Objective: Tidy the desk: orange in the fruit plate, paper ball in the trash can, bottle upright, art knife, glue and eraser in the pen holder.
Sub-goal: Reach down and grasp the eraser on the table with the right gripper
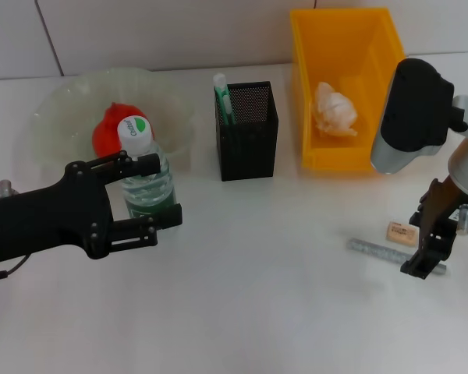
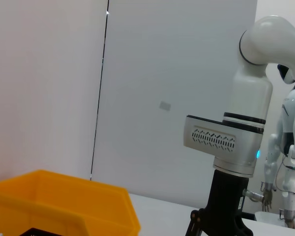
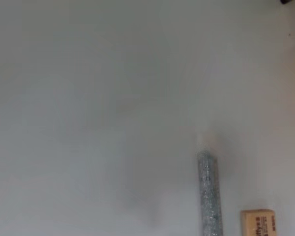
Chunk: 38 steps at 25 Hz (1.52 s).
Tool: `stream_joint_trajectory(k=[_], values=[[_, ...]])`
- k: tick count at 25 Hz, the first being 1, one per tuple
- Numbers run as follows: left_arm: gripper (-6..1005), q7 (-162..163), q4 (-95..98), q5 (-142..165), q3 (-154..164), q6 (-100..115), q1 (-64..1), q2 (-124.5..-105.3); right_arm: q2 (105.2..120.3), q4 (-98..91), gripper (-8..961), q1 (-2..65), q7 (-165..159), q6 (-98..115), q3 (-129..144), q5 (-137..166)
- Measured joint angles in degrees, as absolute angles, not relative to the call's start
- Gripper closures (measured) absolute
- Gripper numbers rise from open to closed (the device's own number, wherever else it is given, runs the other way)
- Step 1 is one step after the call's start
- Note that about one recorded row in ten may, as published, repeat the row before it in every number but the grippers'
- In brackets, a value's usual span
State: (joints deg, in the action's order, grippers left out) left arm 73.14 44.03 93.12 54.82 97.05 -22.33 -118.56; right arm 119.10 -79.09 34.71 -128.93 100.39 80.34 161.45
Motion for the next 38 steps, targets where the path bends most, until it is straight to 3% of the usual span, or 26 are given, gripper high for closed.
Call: stream_joint_trajectory(k=[38], values=[[193, 73.08, 44.03, 93.02, 54.61, 97.29, -22.10, -118.56, 119.45, -72.21, 156, 36.30, -128.14, 93.66, 82.61, 157.75]])
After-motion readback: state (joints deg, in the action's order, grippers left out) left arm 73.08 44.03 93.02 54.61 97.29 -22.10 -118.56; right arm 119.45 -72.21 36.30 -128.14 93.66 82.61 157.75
